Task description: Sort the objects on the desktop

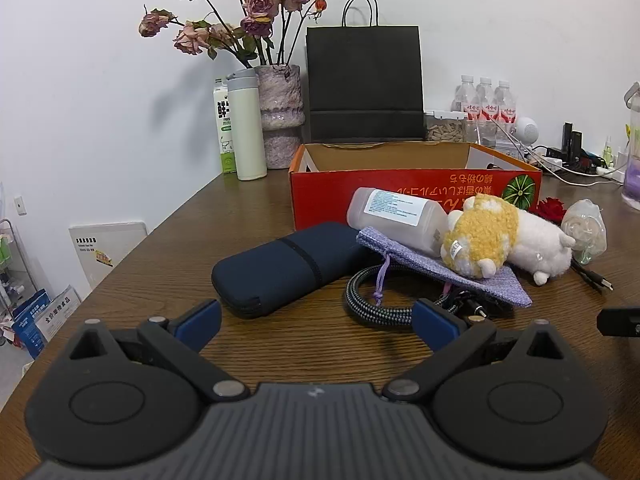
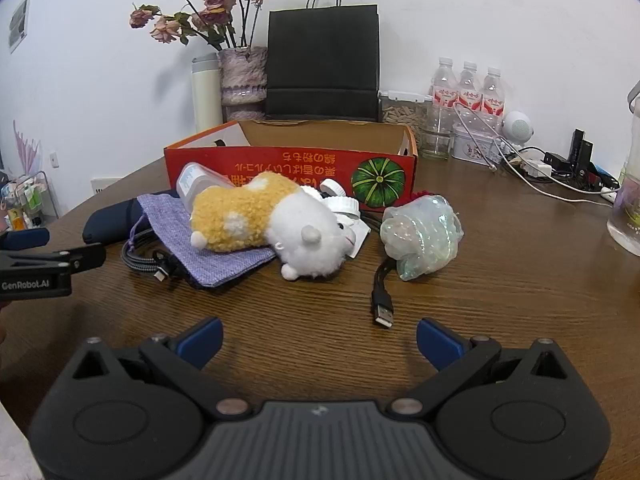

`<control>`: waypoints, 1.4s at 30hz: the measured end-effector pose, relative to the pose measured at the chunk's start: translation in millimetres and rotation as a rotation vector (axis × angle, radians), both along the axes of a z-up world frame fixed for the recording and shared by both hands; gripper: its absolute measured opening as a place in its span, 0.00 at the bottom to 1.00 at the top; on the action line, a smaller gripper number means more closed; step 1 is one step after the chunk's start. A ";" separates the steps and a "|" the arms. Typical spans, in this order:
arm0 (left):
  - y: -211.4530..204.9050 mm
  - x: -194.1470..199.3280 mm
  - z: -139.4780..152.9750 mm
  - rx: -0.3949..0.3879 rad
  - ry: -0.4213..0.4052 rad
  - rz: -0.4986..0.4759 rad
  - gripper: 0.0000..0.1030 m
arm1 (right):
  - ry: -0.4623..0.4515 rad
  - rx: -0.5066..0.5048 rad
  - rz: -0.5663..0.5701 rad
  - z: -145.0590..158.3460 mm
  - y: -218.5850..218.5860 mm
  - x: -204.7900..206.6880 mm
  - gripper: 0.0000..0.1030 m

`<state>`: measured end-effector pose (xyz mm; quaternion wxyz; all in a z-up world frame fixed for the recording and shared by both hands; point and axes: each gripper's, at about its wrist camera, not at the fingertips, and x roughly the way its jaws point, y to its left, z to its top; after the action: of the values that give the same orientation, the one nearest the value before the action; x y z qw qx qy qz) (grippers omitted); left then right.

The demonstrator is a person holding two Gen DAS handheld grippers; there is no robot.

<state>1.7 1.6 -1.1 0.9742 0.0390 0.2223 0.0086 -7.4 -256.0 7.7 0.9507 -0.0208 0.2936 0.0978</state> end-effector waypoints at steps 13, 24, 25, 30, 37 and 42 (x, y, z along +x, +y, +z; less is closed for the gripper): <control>1.8 -0.4 0.2 -0.002 0.008 0.004 1.00 | -0.002 -0.003 0.008 2.1 -0.4 -2.7 1.00; 3.9 0.1 -0.3 -0.015 0.021 0.005 1.00 | -0.002 -0.004 0.008 2.4 -0.1 -3.2 1.00; 3.8 0.1 -0.5 -0.015 0.021 0.006 1.00 | -0.002 -0.002 0.008 2.3 -0.1 -3.1 1.00; 3.3 0.3 -0.1 -0.013 0.021 0.007 1.00 | -0.002 -0.003 0.009 2.6 -0.3 -3.5 1.00; 3.2 -1.3 0.2 -0.012 0.021 0.009 1.00 | -0.003 -0.003 0.008 2.4 -0.3 -3.6 1.00; 3.2 -1.6 0.1 -0.011 0.021 0.008 1.00 | -0.003 -0.003 0.008 2.2 -0.4 -3.4 1.00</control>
<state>0.1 4.8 -0.9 0.9719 0.0328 0.2329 0.0111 -10.8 -256.4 9.9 0.9507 -0.0237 0.2922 0.1011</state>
